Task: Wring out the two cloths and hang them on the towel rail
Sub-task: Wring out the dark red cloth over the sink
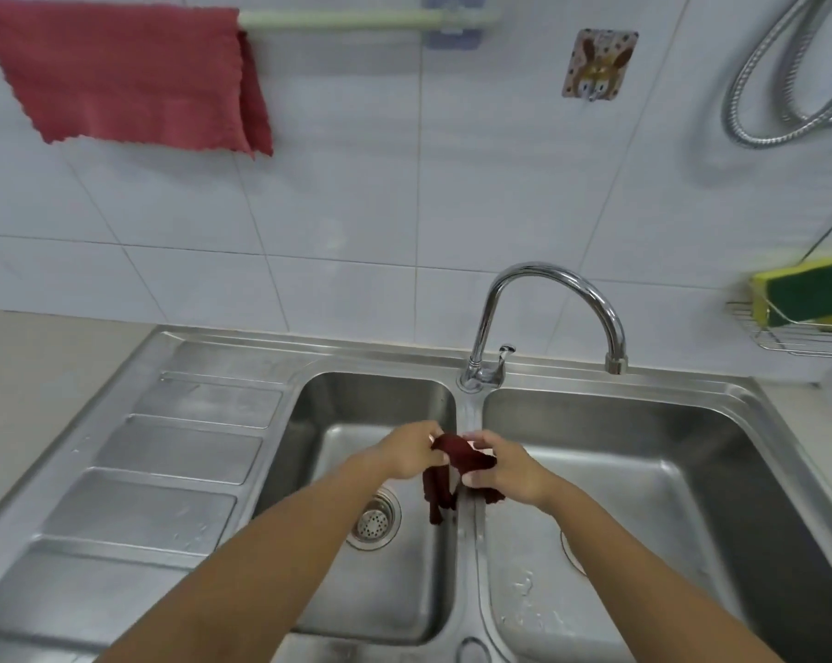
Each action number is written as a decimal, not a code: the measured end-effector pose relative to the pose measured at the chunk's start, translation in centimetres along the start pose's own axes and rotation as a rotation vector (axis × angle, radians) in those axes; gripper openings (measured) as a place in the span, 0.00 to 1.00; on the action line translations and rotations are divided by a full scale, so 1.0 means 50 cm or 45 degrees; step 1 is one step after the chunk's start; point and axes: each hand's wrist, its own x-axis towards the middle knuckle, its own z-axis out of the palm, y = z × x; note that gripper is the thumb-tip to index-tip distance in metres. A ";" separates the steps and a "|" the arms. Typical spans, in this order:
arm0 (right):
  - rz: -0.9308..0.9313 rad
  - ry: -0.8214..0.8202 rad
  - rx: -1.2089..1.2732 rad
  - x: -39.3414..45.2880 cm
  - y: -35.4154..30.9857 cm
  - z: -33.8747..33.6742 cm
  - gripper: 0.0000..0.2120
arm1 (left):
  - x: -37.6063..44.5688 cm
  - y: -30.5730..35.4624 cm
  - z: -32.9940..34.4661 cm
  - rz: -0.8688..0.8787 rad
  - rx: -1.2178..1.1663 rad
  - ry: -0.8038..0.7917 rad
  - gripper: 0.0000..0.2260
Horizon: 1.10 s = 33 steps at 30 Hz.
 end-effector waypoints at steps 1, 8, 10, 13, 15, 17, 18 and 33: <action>-0.012 -0.030 -0.144 -0.005 0.000 0.010 0.38 | -0.012 0.005 -0.022 0.002 -0.061 -0.002 0.12; -0.075 0.138 -0.055 -0.015 -0.079 0.117 0.46 | -0.109 0.043 -0.103 -0.016 -0.594 0.028 0.08; -0.058 0.136 0.168 -0.015 -0.107 0.141 0.28 | -0.137 0.036 -0.115 -0.049 -0.631 0.109 0.07; -0.024 0.055 0.456 -0.026 -0.155 0.164 0.10 | -0.166 0.003 -0.132 -0.090 -0.668 0.291 0.07; 0.055 -0.062 0.588 -0.024 -0.177 0.180 0.11 | -0.181 -0.036 -0.134 -0.155 -0.741 0.441 0.09; 0.140 -0.215 0.673 -0.020 -0.193 0.203 0.15 | -0.204 -0.078 -0.122 -0.224 -0.775 0.599 0.09; 0.181 -0.267 0.672 -0.017 -0.200 0.214 0.16 | -0.215 -0.097 -0.112 -0.253 -0.722 0.678 0.11; 0.467 -1.142 0.670 0.000 -0.275 0.238 0.07 | -0.306 -0.274 -0.016 0.094 0.558 0.951 0.42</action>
